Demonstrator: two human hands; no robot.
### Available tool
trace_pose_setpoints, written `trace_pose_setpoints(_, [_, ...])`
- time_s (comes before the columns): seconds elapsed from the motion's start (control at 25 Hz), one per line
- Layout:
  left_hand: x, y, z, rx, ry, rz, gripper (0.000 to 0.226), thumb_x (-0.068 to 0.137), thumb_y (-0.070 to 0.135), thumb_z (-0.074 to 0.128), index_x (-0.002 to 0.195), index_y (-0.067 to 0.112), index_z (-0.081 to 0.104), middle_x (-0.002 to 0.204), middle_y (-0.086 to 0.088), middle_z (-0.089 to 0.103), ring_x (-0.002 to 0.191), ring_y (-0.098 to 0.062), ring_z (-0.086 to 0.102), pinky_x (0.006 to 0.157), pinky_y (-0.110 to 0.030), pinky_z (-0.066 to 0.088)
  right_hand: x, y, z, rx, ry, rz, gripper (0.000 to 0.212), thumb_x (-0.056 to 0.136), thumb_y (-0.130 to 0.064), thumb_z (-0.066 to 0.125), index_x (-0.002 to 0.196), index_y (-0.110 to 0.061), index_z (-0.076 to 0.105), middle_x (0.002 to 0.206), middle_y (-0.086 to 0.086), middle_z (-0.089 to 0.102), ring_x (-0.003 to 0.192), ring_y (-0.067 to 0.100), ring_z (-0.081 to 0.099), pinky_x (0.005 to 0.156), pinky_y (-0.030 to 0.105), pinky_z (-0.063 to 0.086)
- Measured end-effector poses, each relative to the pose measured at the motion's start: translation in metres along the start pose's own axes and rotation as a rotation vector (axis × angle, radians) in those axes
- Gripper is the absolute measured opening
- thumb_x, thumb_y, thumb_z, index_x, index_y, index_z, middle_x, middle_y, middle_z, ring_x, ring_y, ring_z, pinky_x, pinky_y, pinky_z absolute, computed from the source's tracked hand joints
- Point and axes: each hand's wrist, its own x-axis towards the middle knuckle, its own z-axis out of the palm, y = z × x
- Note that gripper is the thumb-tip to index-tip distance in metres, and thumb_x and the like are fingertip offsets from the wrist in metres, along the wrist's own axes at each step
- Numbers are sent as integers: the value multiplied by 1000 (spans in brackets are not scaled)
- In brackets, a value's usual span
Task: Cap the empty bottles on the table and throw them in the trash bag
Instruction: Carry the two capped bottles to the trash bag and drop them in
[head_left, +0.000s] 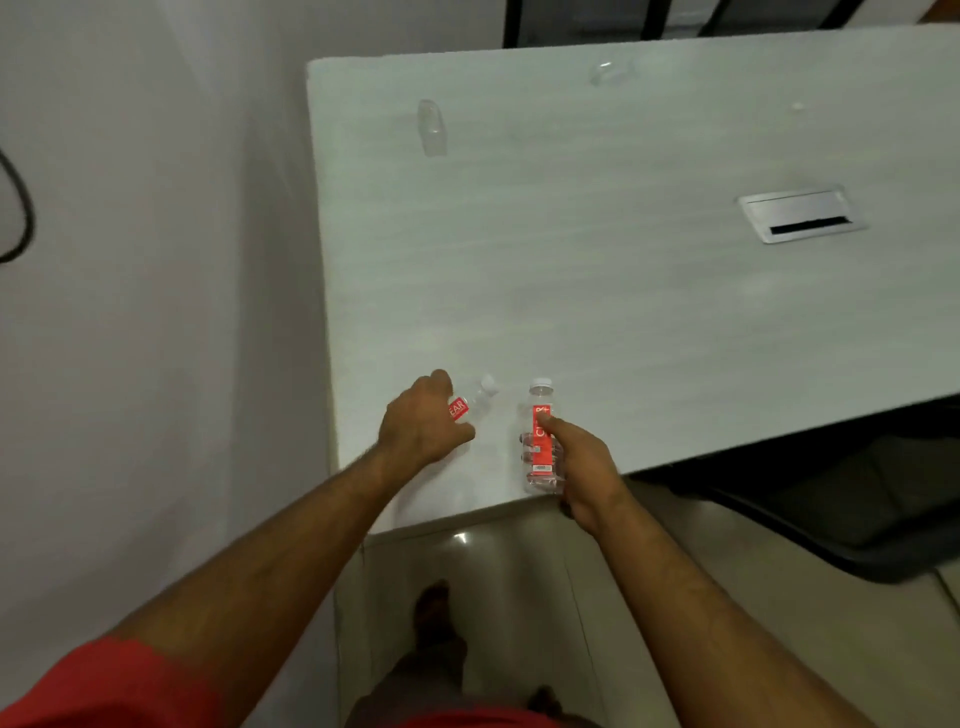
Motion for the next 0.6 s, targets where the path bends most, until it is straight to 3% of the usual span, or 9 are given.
trace_pose_setpoints(0.12, [1,55,4,-486,-54,-113,46,73,37,76,104,18,48,89,2,57,75,-14,59,62,-31,53,-15,-12,-34,105,102,-117,39,92,-36,66,118,-7,66,104,14,71,89,25,70,80,40,58])
trace_pose_setpoints(0.24, [-3,140,22,-759,-235,-70,54,80,38,74,123,22,46,110,-2,60,87,-19,66,69,-31,57,-42,-31,-84,177,274,-252,22,97,-26,61,113,-12,65,101,8,73,84,19,73,69,30,59])
trace_pose_setpoints(0.36, [-23,237,41,-857,-388,70,55,87,44,66,133,25,44,119,-3,60,97,-23,66,83,-40,59,-69,-52,-155,255,418,-363,25,95,-24,63,116,-10,66,95,3,75,74,10,75,61,23,58])
trace_pose_setpoints(0.52, [-56,344,63,-884,-562,223,39,95,45,54,129,27,46,114,-4,60,92,-20,64,69,-34,57,-108,-73,-259,331,503,-460,25,96,-26,62,111,-8,69,86,7,72,73,17,69,61,25,58])
trace_pose_setpoints(0.6, [-74,406,87,-888,-561,266,44,96,46,51,135,28,44,120,-1,61,102,-21,64,77,-36,57,-126,-82,-328,370,531,-501,21,96,-29,61,107,-13,70,88,7,74,75,16,70,62,26,59])
